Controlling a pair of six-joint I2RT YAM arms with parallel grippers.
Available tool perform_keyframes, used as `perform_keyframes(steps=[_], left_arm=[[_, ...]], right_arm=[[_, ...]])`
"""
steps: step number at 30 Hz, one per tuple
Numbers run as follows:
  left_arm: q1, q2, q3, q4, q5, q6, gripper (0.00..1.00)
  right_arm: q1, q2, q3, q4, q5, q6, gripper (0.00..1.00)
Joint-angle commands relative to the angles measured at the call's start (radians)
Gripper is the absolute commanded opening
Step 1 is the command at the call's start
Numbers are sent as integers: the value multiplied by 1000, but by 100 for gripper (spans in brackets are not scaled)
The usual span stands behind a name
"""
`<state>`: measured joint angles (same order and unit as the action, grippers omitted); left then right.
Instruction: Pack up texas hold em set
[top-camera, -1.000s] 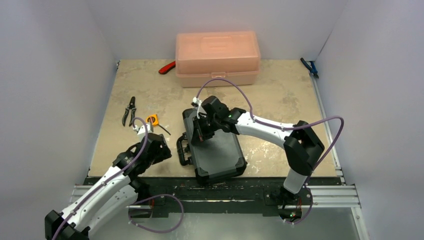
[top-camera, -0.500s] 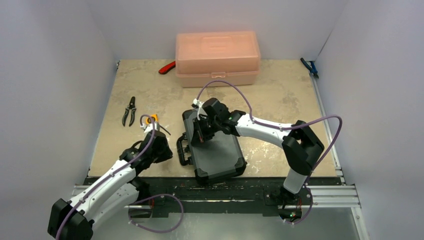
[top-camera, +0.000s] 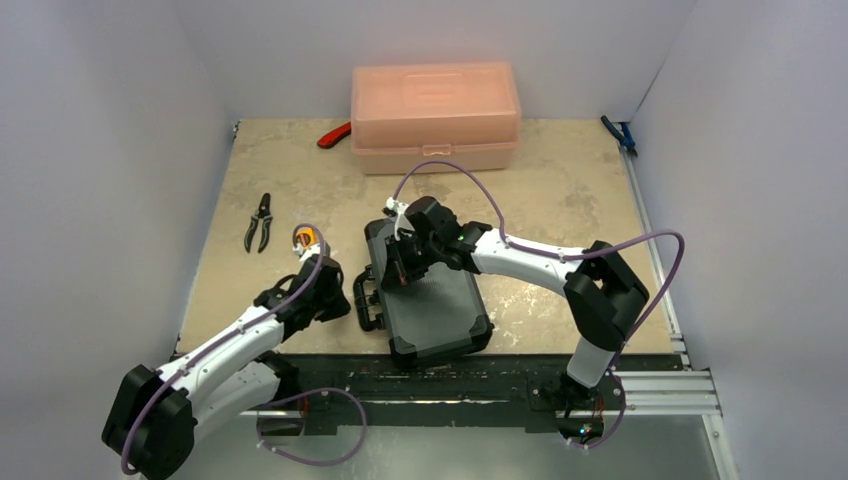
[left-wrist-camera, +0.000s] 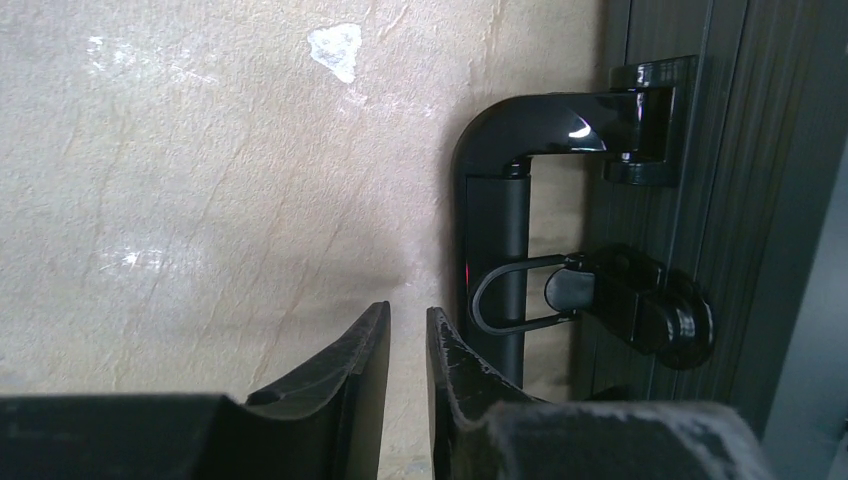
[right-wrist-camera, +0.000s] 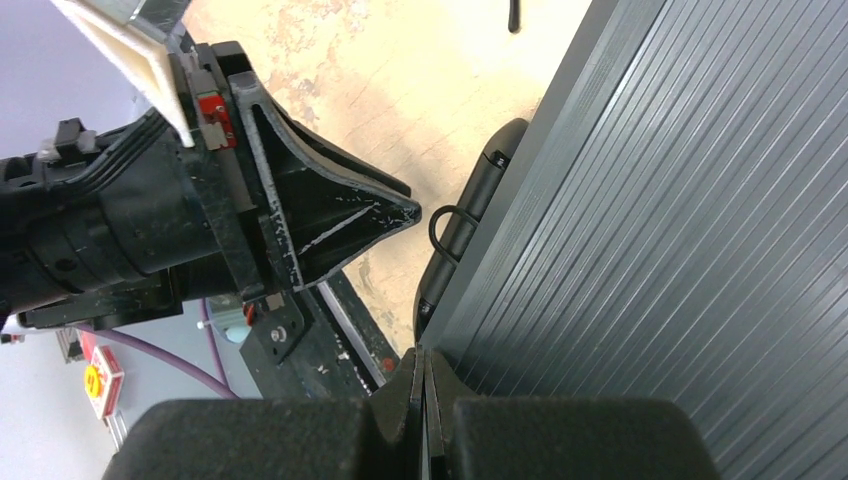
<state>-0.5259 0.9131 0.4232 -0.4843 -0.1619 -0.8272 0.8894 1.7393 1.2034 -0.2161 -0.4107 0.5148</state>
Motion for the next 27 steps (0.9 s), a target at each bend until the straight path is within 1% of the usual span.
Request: perform_keyframes(steps=[1,7,11,18,27], left_arm=[[6,28,-17,107,17,-7,17],[5,77,-22,161,35,5,11],[6,78,-35,206,66,20,7],[5,63,-31,223,86,45,0],[5,31,-15,215,108,84,0]], right_arm=[[5,32,-45,-95,56,-61,0],[5,43,-38,-113,57,-81,0],[5,50,-38,-105,52,-78,0],[5,62,-34,-91,46,-70,0],[5,76,-38,-81,42,-70,0]])
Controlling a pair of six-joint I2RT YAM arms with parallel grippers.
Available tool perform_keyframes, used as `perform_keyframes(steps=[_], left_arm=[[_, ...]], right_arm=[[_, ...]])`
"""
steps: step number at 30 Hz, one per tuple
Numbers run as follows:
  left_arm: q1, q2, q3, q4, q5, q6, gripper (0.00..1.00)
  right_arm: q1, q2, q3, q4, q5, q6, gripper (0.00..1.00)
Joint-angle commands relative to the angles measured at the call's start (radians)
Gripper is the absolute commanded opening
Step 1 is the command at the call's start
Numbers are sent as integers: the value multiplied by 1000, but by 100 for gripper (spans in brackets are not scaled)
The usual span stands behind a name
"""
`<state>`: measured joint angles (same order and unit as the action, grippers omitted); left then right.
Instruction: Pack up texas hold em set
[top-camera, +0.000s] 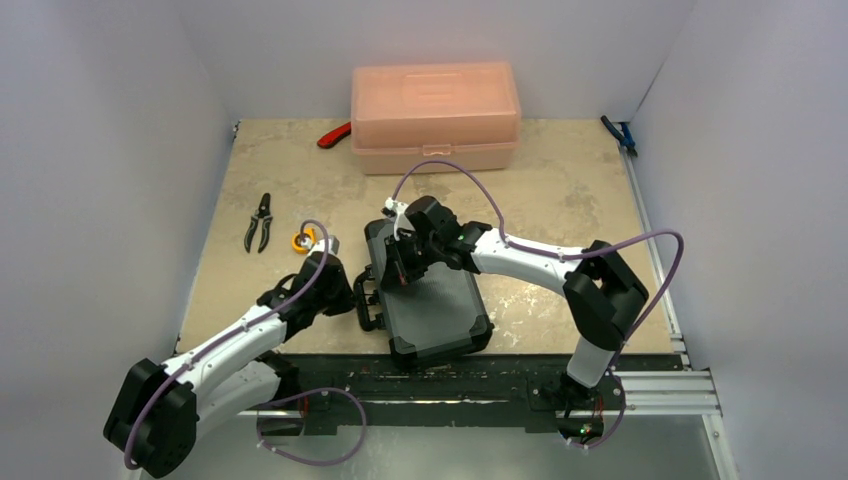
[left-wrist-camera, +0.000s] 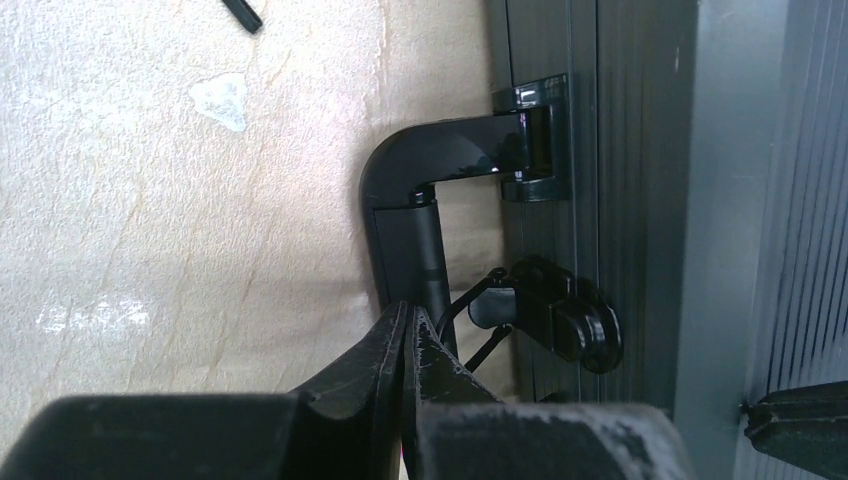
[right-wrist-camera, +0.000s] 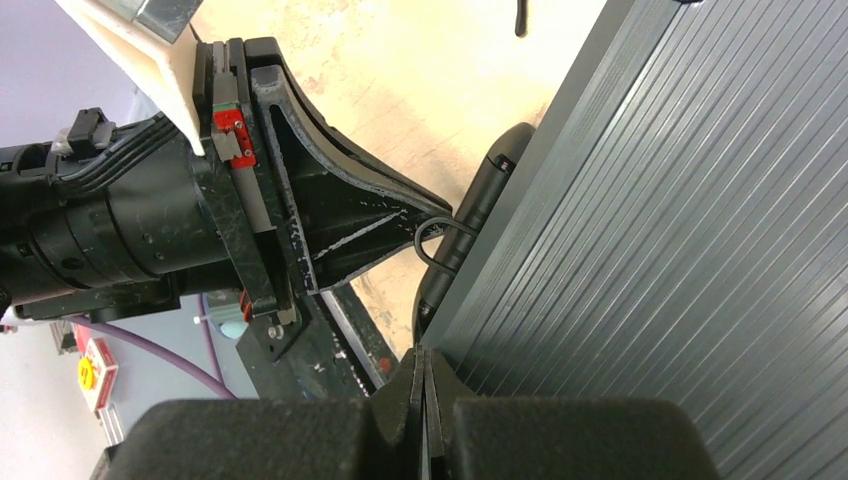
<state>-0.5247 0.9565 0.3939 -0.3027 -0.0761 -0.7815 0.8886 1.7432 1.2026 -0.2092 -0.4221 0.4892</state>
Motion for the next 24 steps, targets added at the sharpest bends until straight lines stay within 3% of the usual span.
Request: perform_keyframes(steps=[1,24], left_arm=[[4,-11,16,38,27,41,0],[3,52,42,144,152,83,0]], right_arm=[[6,73,-37,-87,52,-44,0],[5,54,-74,-67,94,-17,0]])
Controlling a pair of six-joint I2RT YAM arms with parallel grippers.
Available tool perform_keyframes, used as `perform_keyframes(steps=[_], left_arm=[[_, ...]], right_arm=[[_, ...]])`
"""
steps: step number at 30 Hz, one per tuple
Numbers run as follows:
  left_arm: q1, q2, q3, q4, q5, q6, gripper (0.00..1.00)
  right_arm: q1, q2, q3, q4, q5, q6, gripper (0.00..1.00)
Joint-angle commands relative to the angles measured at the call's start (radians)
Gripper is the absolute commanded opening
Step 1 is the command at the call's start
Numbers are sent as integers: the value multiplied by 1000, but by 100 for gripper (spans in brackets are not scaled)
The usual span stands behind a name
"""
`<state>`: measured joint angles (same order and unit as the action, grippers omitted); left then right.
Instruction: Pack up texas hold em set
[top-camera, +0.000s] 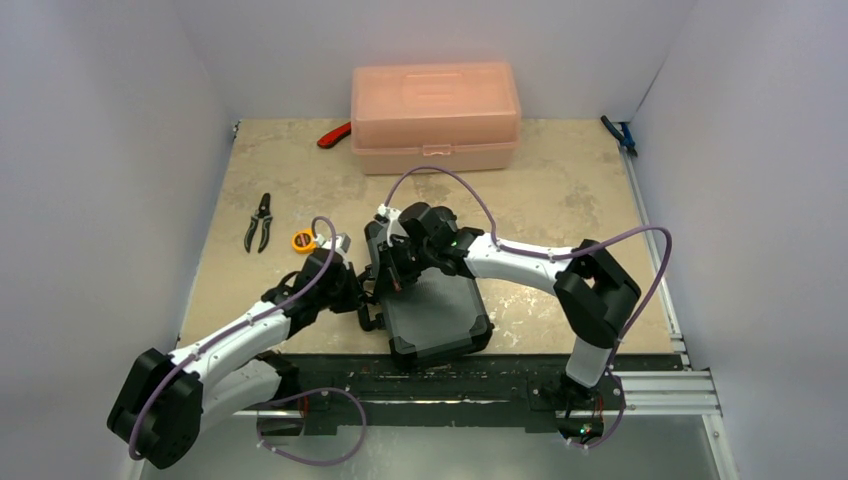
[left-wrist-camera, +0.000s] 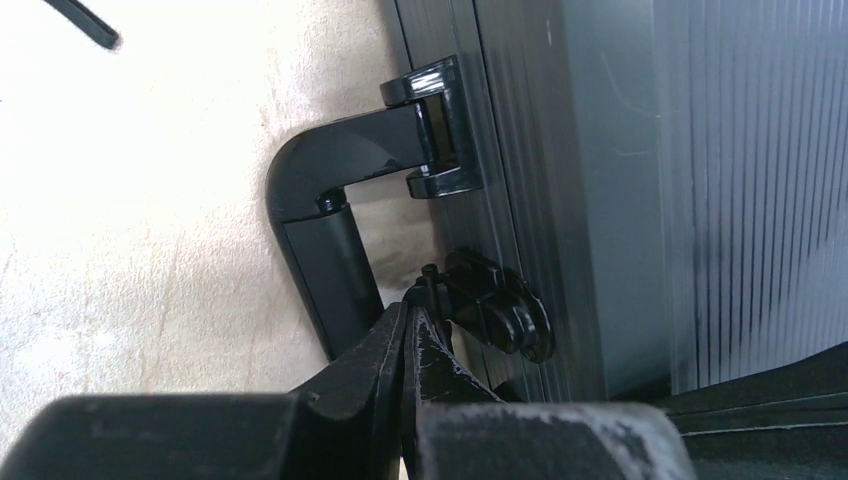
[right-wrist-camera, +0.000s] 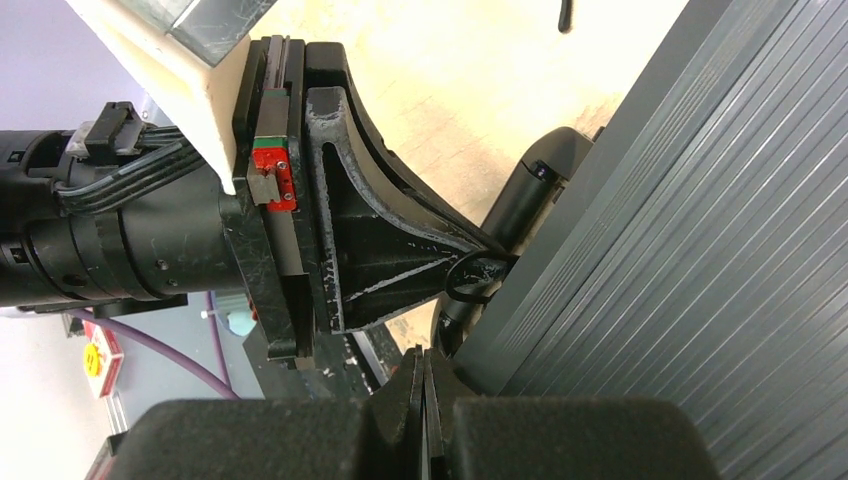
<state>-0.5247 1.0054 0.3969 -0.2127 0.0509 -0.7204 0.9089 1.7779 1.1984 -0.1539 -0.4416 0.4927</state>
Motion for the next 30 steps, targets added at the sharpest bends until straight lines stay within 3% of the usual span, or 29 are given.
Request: perform_keyframes(steps=[1,12,30], left_arm=[[4,4,40,52,27,22,0],[3,15,45,67,42,22,0],[2,66,97,117,103,28,0]], right_arm=[[-16,11,-77,-120,139,-9,0],[-28,-45,-140,-122,298,80,0],[-28,-60,-189,-79,306,118,0]])
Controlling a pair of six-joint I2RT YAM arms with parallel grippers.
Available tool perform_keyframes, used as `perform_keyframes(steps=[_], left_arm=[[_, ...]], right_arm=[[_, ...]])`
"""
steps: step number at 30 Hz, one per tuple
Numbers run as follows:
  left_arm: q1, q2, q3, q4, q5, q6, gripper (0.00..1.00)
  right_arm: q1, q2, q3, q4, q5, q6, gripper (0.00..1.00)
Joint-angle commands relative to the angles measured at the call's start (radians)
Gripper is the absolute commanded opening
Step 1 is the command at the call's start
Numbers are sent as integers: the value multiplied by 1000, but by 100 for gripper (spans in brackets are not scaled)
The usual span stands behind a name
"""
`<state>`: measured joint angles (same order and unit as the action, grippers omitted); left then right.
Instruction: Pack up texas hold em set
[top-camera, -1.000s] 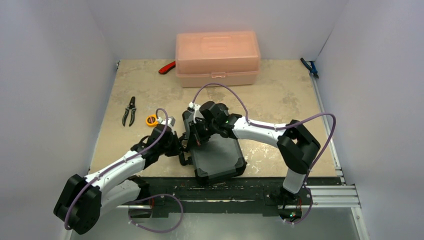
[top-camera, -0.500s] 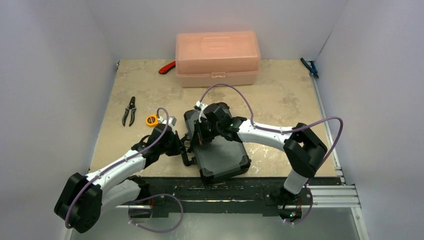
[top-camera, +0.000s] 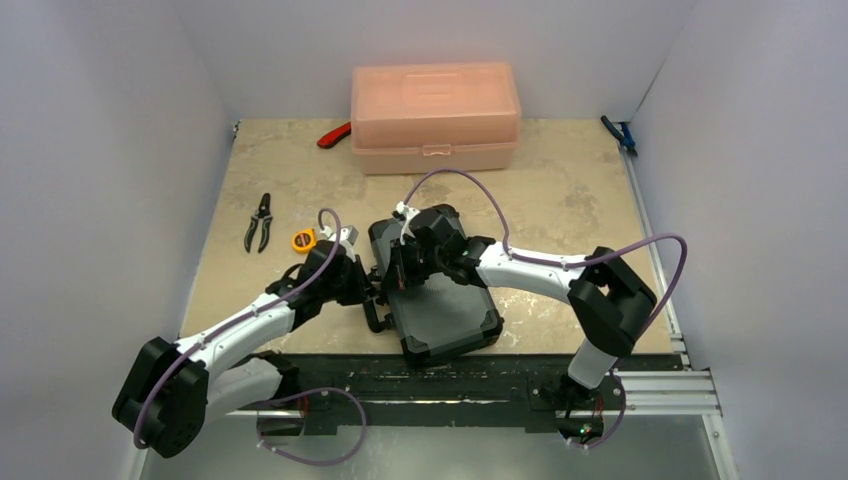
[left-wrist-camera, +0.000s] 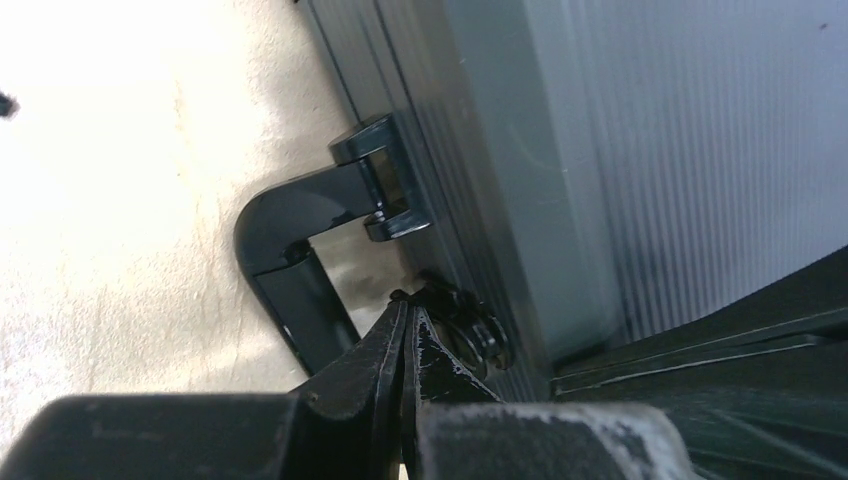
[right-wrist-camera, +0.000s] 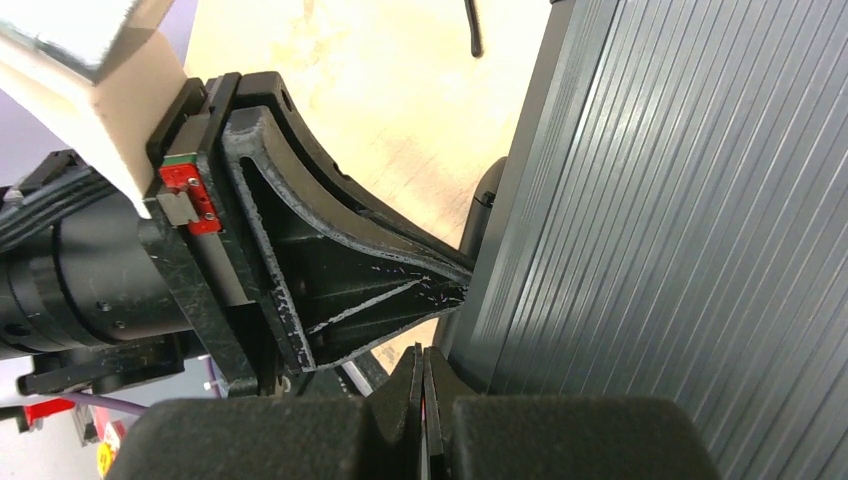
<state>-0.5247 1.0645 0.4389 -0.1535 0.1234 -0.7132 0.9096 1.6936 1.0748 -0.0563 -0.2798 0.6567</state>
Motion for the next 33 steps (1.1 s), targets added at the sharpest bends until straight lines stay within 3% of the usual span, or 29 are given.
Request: perform_keyframes(steps=[1,14,21,33], left_arm=[[1,9,57,58,34,21,0],[-17,15,68,53,39,14,0],[-21,24,76,-78,-69,-9,0],[-23,40,64,-50,-50,-25,0]], right_arm=[[-29,23,-67,-175,145,-45,0],[-31,26,-68,-169,136,-45,0],[-31,4,-41,-188,137,-51,0],[-31,-92,31,-202,92,-60,0]])
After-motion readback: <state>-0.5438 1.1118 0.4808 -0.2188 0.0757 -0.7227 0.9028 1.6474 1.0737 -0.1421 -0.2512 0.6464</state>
